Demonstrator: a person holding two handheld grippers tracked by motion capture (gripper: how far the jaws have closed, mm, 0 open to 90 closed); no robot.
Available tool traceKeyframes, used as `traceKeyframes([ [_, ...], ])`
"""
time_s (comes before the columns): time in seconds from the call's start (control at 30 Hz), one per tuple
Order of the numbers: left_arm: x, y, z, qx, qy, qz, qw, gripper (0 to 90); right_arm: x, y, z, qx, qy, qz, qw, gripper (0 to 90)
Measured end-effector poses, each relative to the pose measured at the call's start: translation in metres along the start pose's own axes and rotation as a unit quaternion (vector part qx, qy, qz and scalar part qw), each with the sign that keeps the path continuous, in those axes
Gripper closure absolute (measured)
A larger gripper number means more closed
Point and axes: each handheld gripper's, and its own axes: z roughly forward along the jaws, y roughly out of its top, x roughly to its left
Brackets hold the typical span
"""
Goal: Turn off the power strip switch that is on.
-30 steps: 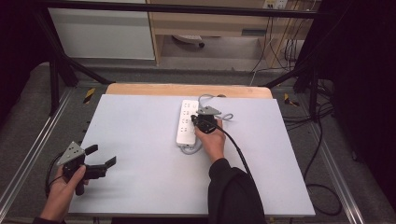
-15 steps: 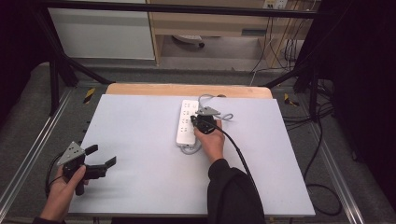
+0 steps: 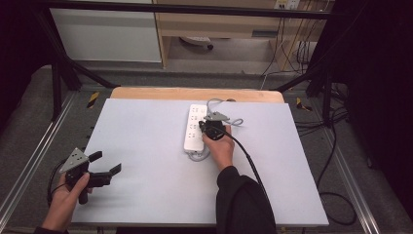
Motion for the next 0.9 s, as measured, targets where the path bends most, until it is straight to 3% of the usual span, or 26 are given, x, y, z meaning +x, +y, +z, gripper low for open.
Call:
traceKeyframes([
  [0.33, -0.0002, 0.0, 0.0, 0.0, 0.0, 0.0, 1.0, 5.9, 0.0006, -0.0011, -0.0003, 0.0, -0.004, -0.01, 0.9999, 90.0],
  [0.9, -0.0005, 0.0, 0.0003, 0.003, 0.001, 0.001, 1.0, 5.9, -0.0011, -0.0003, -0.0001, 0.005, -0.01, -0.002, 0.9999, 90.0],
])
